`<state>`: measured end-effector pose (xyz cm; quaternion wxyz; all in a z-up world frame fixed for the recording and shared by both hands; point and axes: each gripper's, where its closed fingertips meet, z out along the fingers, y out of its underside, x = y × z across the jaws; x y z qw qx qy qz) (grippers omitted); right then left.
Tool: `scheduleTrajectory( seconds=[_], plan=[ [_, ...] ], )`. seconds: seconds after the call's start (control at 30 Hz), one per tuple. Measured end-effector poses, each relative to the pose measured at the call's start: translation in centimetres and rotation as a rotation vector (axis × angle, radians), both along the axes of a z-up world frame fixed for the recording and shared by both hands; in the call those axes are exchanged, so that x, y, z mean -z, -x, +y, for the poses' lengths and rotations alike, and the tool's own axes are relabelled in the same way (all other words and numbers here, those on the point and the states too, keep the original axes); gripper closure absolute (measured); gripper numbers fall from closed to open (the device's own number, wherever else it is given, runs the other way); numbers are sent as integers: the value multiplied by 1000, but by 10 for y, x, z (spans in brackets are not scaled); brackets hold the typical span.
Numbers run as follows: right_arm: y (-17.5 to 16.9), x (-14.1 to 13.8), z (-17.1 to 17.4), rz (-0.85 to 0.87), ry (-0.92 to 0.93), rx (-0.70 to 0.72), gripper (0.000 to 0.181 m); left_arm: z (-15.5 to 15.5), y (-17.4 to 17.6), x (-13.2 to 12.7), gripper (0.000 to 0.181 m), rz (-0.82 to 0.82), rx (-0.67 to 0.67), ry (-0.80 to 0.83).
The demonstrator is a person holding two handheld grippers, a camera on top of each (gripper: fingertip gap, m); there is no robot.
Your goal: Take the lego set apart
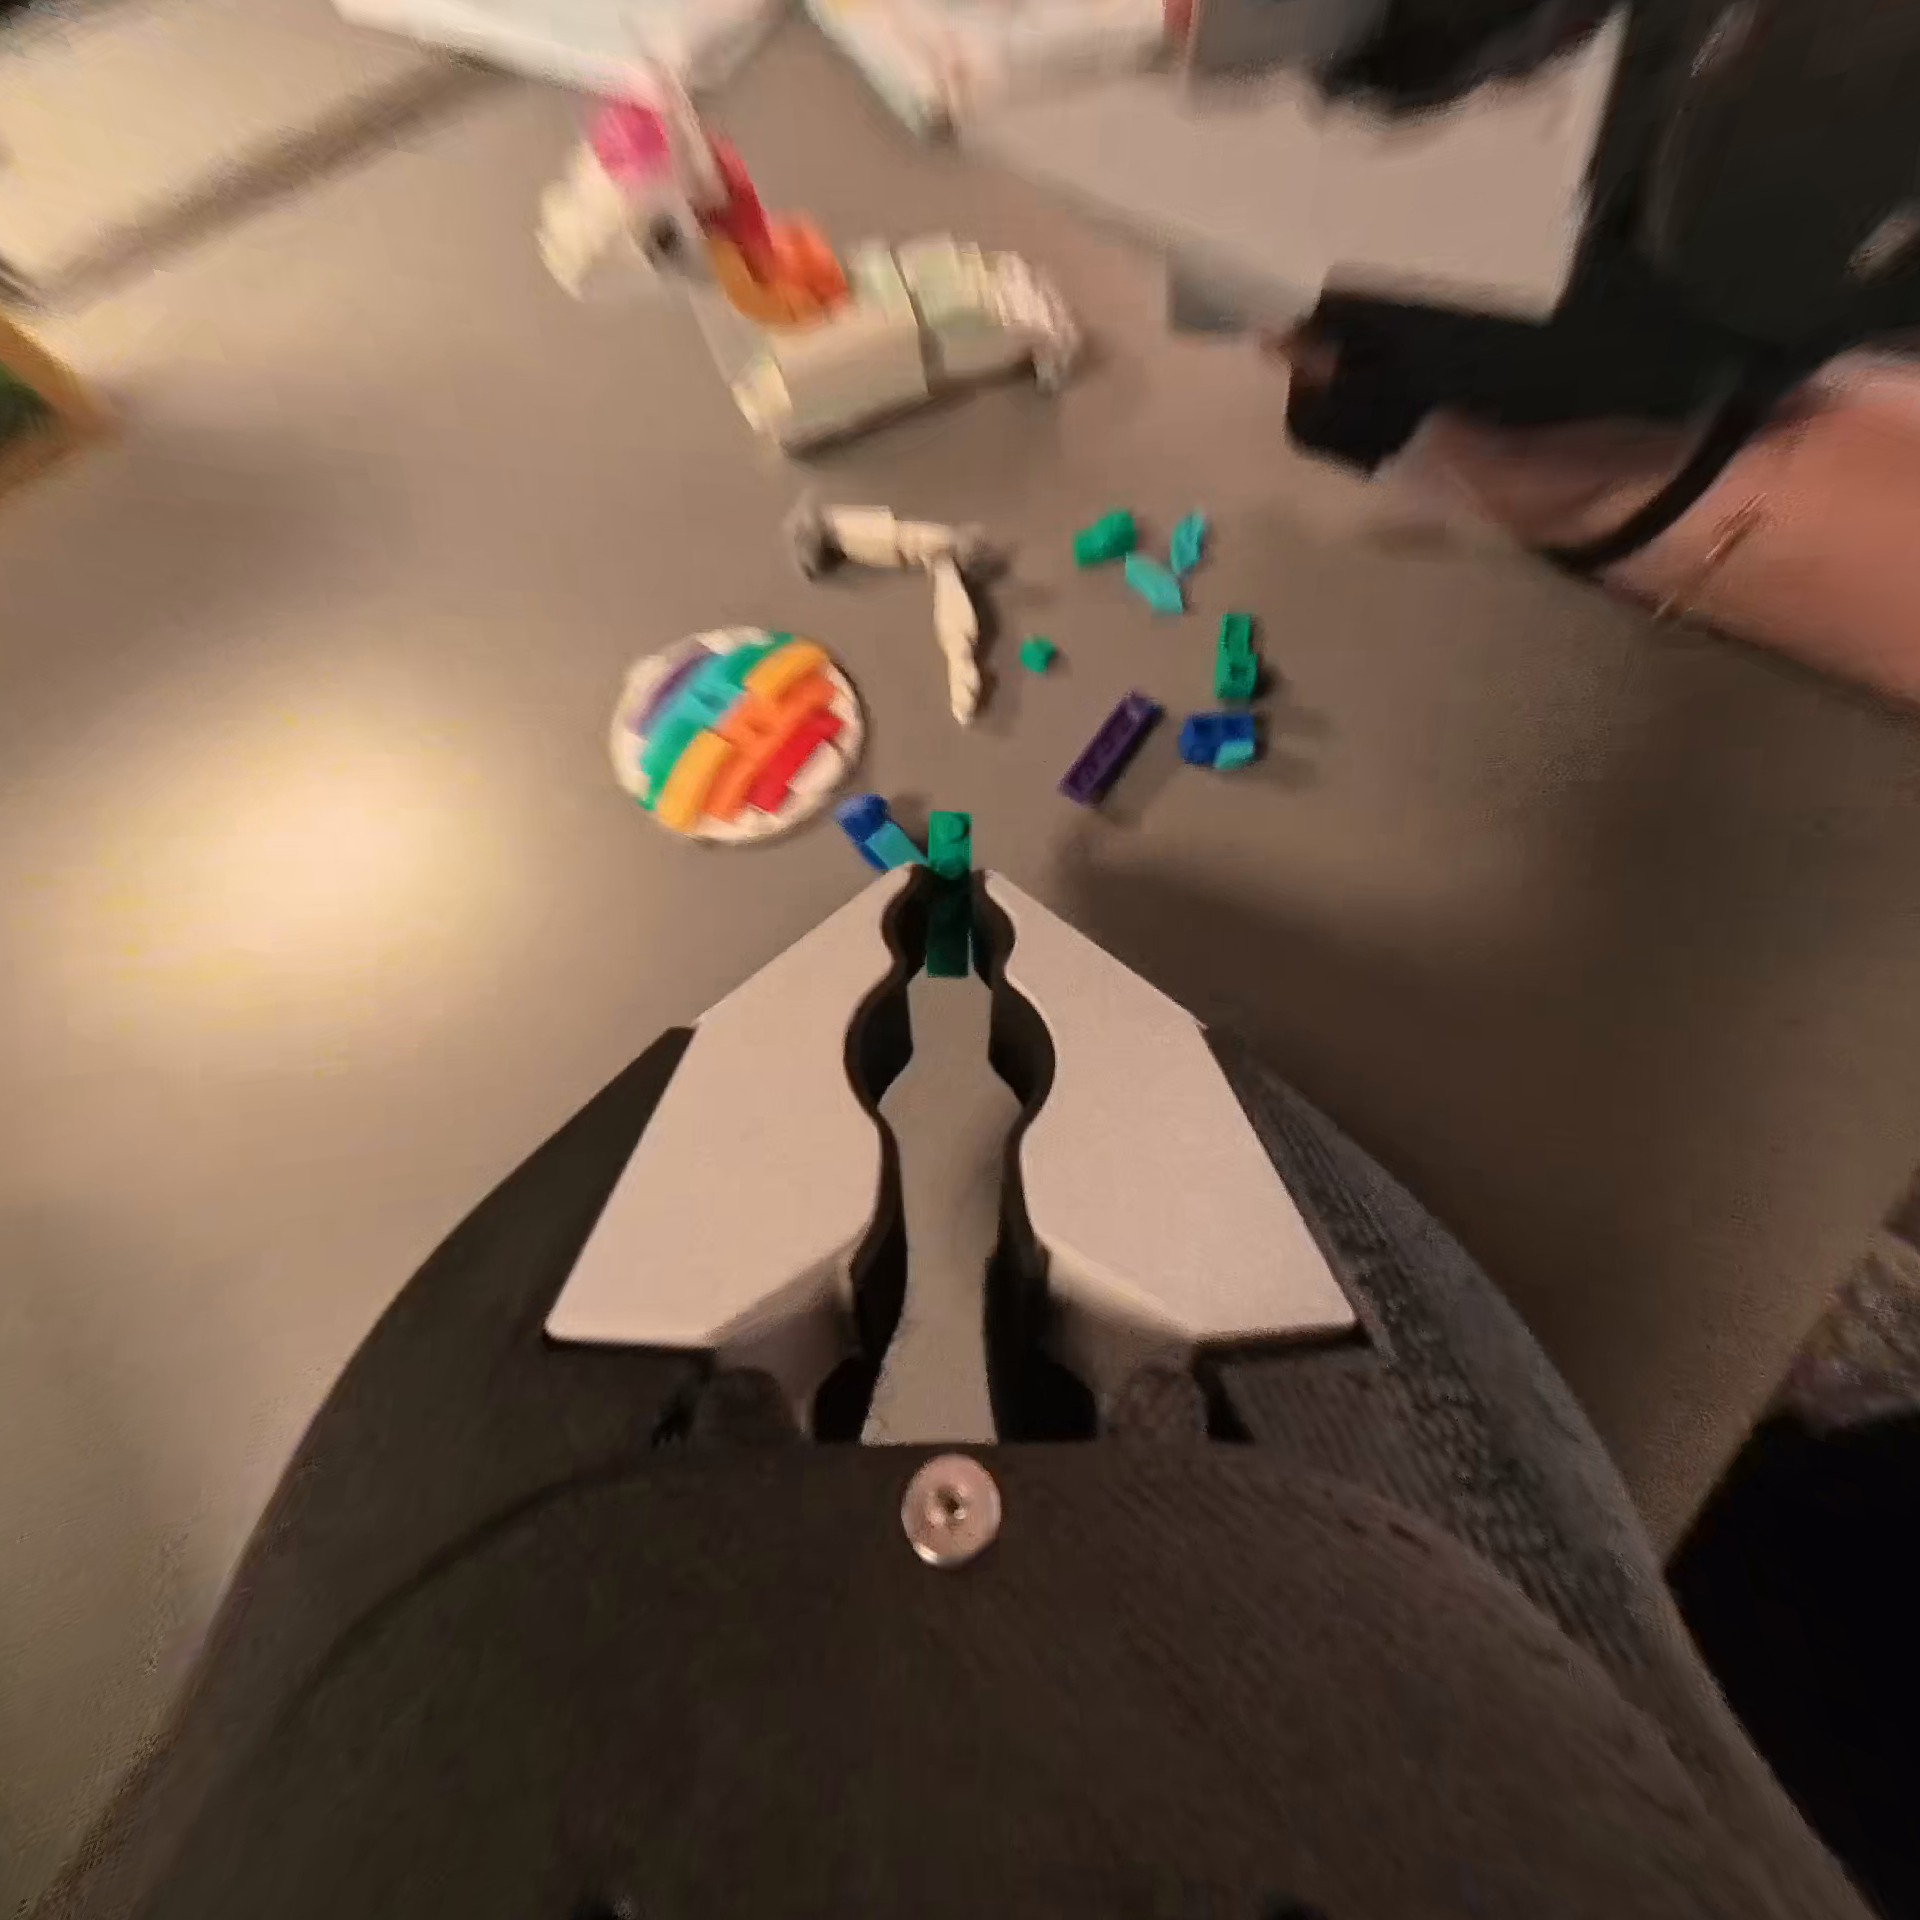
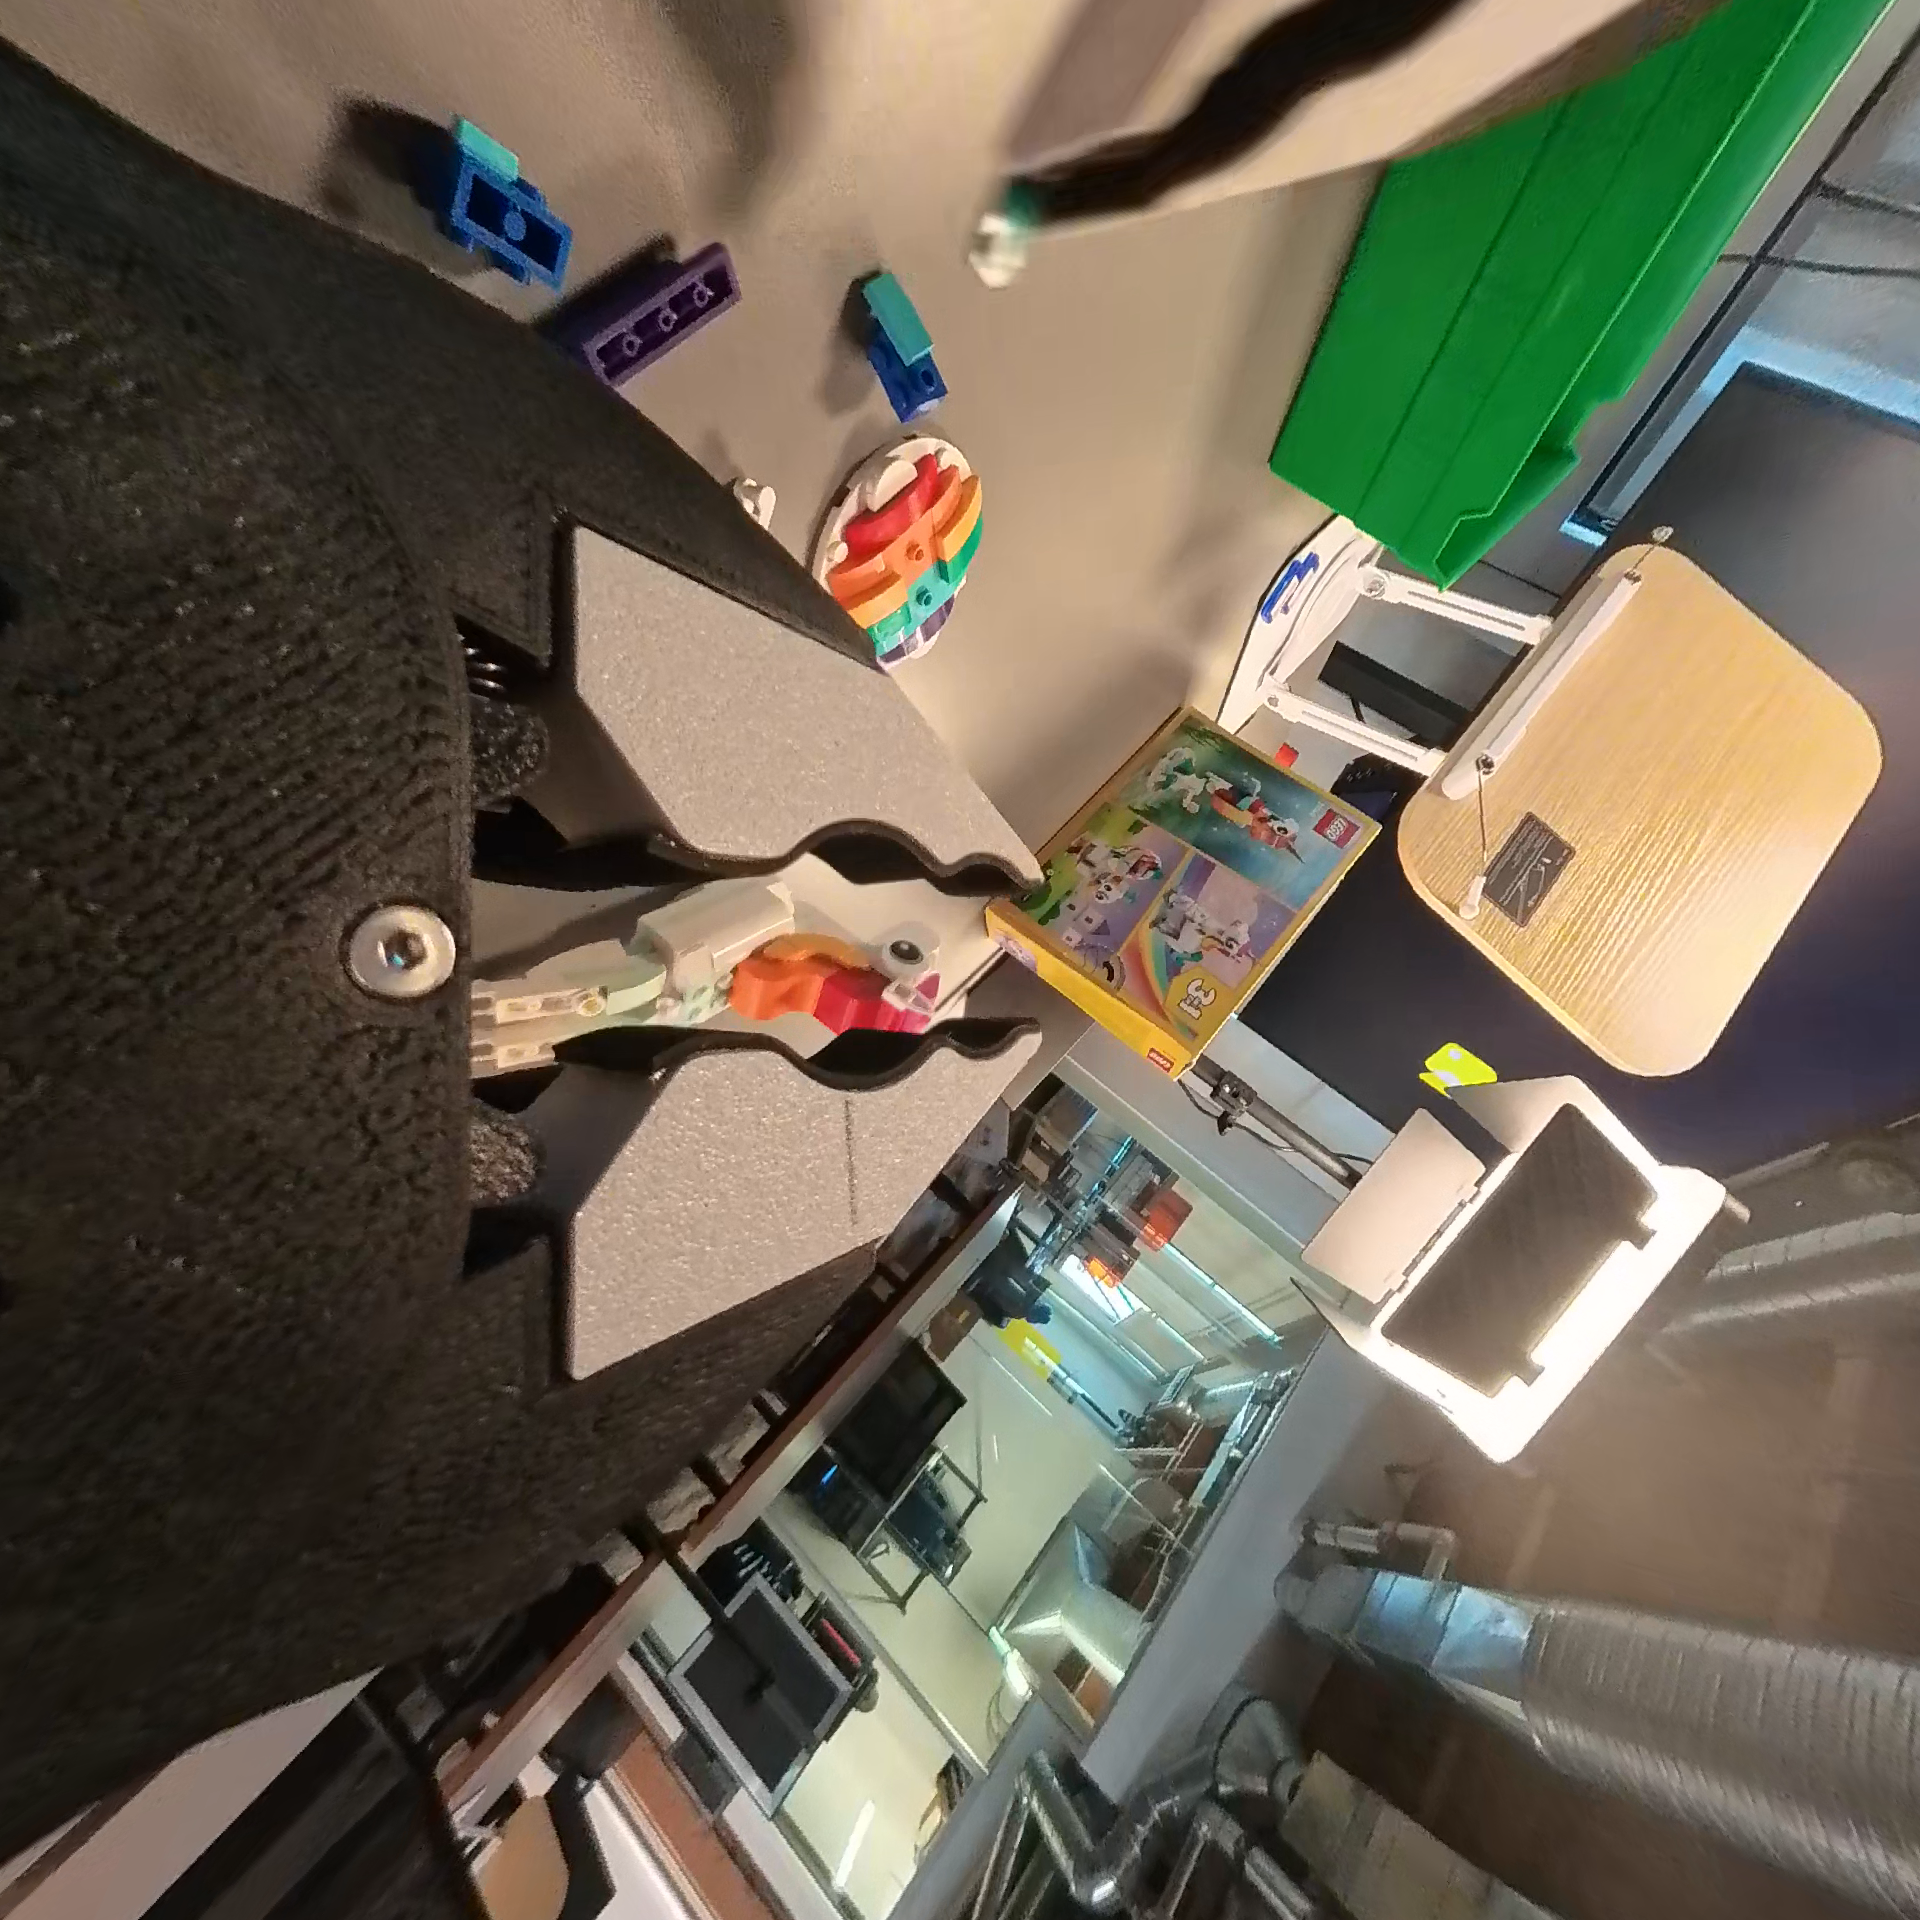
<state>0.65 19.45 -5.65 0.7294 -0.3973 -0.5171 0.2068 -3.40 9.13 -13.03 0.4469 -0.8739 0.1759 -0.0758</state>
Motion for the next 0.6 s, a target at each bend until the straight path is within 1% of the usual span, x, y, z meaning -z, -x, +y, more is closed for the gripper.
scheduleTrajectory(
  seconds=[0.03,0.1,0.17,0.2,0.23,0.27,0.3,0.33,0.4,0.43,0.5,0.6],
  plan=[
    [0,0,0,3,0,0,160,-6,13,-25,174,-9,-23,-81],
    [0,0,1,4,3,0,160,-23,53,-80,174,-8,-117,-243],
    [2,2,2,-2,9,0,160,-48,111,-127,174,20,-263,-383],
    [2,3,3,-4,10,0,160,-63,144,-146,174,51,-355,-442],
    [3,3,4,-4,12,0,160,-79,177,-158,174,93,-452,-478],
    [3,3,4,-3,14,1,160,-93,210,-163,175,136,-543,-487],
    [3,3,4,-1,16,0,161,-104,239,-162,174,176,-608,-483],
    [3,3,5,1,18,1,161,-110,263,-155,175,201,-644,-466],
    [4,4,6,0,21,2,161,-113,301,-127,174,224,-690,-387],
    [4,5,6,-1,24,3,162,-110,313,-110,174,221,-693,-340],
    [3,6,8,0,32,6,162,-101,323,-81,174,193,-687,-267],
    [2,6,10,7,47,8,162,-76,311,-53,174,174,-628,-187]
  ],
)
